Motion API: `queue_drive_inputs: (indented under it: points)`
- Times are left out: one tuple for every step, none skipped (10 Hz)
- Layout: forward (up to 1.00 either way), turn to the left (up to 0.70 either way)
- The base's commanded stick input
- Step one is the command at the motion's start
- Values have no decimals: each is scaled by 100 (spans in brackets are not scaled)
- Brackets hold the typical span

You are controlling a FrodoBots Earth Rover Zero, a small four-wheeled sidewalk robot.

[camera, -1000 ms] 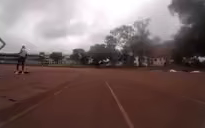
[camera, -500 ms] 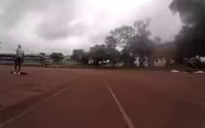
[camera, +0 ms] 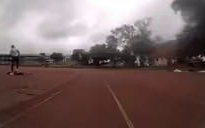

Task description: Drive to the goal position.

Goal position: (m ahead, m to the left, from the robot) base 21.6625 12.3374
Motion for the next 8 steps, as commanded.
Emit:
queue_drive_inputs:
  points:
    - [70,0]
    - [70,0]
    - [70,0]
    - [70,0]
    - [70,0]
    - [70,0]
    - [70,0]
    - [70,0]
